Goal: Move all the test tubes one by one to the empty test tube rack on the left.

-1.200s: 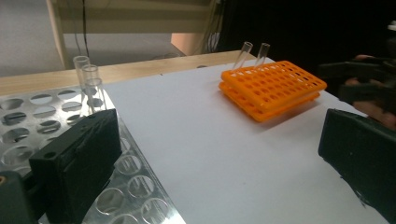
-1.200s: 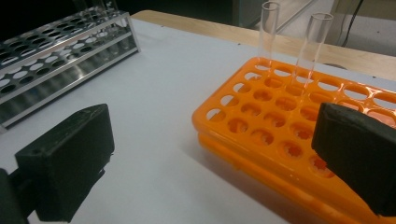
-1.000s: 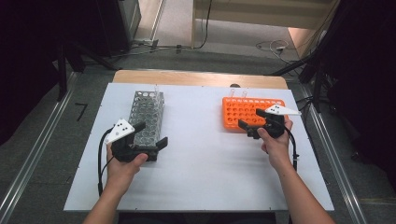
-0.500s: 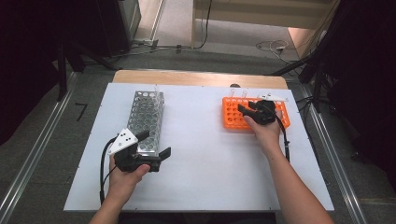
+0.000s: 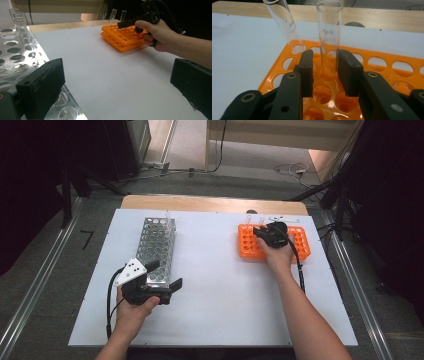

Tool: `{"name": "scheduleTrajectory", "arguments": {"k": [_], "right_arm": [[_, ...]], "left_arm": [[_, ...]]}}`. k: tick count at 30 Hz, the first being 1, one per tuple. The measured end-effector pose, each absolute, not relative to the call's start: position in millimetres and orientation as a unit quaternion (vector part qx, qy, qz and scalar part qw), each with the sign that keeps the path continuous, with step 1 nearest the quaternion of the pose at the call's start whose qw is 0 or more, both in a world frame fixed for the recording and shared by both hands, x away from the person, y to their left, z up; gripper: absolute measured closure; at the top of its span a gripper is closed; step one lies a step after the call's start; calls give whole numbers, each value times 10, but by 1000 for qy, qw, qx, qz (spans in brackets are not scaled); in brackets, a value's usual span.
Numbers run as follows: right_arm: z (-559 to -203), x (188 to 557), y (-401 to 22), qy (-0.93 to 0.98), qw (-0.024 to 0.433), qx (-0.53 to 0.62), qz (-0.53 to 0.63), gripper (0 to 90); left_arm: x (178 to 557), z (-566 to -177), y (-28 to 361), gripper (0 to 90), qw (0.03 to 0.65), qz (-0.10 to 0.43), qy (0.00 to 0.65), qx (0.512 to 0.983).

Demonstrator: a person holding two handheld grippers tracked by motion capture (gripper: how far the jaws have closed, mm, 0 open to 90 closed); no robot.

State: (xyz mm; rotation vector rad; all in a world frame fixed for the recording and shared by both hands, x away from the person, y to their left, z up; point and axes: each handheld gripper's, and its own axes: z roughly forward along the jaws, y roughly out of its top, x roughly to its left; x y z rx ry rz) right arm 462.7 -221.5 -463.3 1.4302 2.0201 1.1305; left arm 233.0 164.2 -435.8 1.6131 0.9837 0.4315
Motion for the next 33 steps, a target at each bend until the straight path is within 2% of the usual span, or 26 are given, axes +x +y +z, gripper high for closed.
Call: {"name": "scheduleTrajectory", "arguments": {"k": [11,18,33], "right_arm": [[-4658,4621,-2136,732,262,500,381,700],[-4670,4633,-2119,733,264,495,386,736],[-4521,4548,-2216,711,263,487,434,740]], "left_arm": [[2335,-4357,1640,0,567,182,420,685],[2343,-4357,1653,0,567,183,422,683],[2353,-4352,1658,0,568,185,422,682]]}}
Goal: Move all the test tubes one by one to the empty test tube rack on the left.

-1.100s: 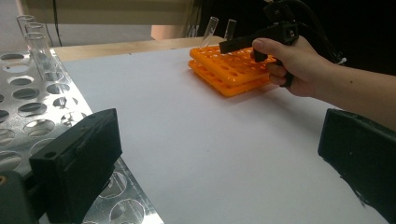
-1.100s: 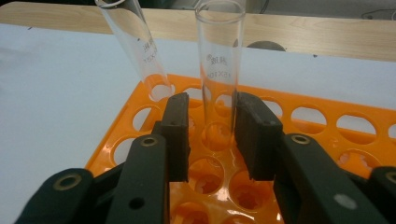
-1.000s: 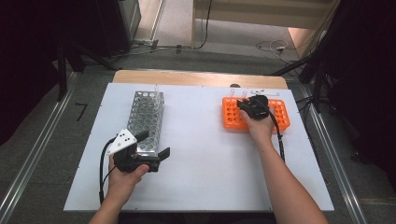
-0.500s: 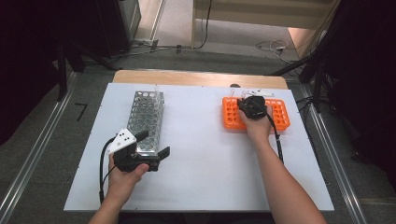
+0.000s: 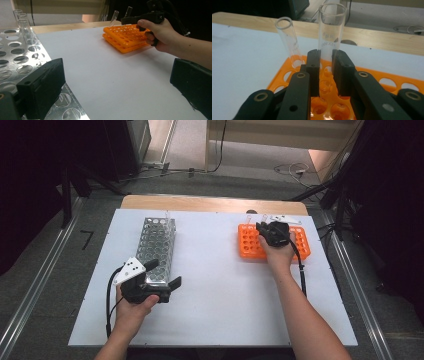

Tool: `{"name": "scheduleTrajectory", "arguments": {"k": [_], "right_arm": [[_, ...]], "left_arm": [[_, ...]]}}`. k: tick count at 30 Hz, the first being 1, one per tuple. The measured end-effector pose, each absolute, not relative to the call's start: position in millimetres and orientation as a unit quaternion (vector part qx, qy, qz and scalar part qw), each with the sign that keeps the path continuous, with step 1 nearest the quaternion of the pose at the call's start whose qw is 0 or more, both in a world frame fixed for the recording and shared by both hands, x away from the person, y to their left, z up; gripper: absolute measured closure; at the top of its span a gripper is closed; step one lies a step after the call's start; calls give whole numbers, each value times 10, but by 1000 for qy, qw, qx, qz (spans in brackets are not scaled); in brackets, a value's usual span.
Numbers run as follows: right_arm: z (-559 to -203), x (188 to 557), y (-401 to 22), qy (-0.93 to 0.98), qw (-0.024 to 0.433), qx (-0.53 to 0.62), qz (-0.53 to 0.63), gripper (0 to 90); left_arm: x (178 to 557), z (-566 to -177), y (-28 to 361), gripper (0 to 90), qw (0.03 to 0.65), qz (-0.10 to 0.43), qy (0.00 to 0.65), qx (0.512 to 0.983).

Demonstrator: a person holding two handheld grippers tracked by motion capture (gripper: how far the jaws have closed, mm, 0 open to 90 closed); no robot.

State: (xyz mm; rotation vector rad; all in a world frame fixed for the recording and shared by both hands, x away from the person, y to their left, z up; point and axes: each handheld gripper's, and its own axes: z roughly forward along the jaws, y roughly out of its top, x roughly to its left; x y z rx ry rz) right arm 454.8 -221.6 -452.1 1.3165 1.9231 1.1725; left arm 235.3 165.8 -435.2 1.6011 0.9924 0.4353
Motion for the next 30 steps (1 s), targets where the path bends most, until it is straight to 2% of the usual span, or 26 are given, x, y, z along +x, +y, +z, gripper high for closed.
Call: {"name": "scheduleTrajectory", "arguments": {"k": [14,30], "right_arm": [[-4218,4270,-2331,715,255,448,473,740],[-4145,3614,-2189,746,213,379,505,741]], "left_arm": [[2361,-4333,1592,0,569,184,415,685],[2367,-4302,1472,0,569,179,400,695]]}}
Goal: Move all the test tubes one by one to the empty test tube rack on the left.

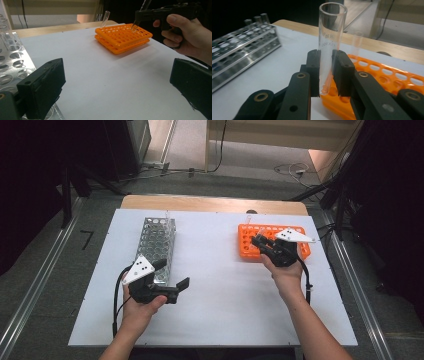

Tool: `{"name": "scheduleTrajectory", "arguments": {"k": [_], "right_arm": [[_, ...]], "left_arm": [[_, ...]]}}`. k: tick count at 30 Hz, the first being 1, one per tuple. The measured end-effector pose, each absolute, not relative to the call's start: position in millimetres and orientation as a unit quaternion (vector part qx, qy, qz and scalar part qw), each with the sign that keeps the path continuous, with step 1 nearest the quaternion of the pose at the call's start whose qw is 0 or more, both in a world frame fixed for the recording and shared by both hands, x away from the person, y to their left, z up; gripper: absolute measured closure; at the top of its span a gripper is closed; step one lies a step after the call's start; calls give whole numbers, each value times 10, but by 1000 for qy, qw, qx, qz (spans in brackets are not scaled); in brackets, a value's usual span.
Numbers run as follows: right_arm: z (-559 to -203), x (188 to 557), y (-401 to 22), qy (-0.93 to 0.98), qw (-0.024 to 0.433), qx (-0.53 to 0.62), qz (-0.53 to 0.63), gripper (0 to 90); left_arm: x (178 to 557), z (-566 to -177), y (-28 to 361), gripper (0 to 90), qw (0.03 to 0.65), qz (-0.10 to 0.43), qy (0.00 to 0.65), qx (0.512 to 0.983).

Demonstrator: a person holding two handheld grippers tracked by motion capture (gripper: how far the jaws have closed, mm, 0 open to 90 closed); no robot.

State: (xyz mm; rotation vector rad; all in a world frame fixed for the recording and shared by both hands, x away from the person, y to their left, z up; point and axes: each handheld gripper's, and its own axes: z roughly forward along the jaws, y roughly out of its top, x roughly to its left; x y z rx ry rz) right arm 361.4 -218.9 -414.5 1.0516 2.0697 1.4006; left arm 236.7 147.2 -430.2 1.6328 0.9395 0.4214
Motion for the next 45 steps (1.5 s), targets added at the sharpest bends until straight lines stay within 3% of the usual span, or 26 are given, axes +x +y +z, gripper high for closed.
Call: {"name": "scheduleTrajectory", "arguments": {"k": [21,29,35,45], "right_arm": [[-4323,2855,-1775,800,153,295,499,741],[-4382,2723,-1522,820,143,258,491,741],[-4414,2647,-1389,829,136,240,486,741],[-4458,2576,-1245,840,126,222,480,741]], "left_arm": [[2332,-4263,1309,13,575,167,382,704],[2298,-4222,1179,52,582,155,365,710],[2278,-4221,1062,130,571,156,356,723],[2246,-4219,966,355,570,149,338,733]]}}
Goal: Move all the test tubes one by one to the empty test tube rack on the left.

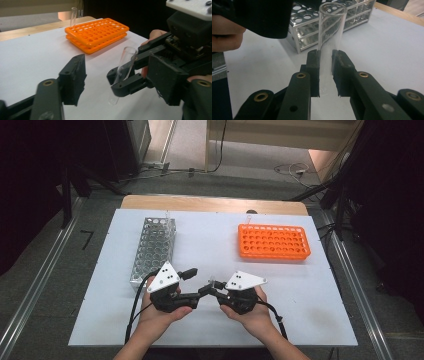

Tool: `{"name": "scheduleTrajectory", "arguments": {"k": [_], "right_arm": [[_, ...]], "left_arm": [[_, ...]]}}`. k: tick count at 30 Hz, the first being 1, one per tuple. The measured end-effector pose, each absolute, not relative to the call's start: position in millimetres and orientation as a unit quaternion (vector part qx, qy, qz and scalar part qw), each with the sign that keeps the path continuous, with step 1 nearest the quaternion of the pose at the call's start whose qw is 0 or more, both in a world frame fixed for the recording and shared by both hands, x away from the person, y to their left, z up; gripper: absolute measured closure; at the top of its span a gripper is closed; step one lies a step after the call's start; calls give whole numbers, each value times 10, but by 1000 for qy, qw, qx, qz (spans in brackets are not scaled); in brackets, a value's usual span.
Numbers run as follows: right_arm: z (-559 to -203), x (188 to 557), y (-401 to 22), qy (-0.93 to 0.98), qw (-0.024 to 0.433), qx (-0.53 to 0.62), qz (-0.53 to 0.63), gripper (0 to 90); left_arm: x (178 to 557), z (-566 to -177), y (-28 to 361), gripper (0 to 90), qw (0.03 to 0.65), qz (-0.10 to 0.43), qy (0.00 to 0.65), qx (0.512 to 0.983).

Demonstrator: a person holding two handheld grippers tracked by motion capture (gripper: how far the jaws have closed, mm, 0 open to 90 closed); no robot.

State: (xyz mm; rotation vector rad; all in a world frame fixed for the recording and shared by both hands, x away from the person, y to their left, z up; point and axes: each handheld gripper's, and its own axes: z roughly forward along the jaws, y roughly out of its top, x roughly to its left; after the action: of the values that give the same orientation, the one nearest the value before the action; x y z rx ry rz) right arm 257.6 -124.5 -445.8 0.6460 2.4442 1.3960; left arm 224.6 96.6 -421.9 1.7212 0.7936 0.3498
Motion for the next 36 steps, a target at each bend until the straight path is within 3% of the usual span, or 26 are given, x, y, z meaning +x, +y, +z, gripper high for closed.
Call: {"name": "scheduleTrajectory", "arguments": {"k": [12,29,36], "right_arm": [[-4449,2498,-1152,846,118,204,478,741],[-4445,2500,-1150,845,103,200,485,729],[-4419,2502,-1162,839,92,194,500,402]], "left_arm": [[2231,-4247,858,681,564,144,311,751],[2249,-4236,903,756,566,148,312,749],[2274,-4202,951,758,567,149,314,746]]}}
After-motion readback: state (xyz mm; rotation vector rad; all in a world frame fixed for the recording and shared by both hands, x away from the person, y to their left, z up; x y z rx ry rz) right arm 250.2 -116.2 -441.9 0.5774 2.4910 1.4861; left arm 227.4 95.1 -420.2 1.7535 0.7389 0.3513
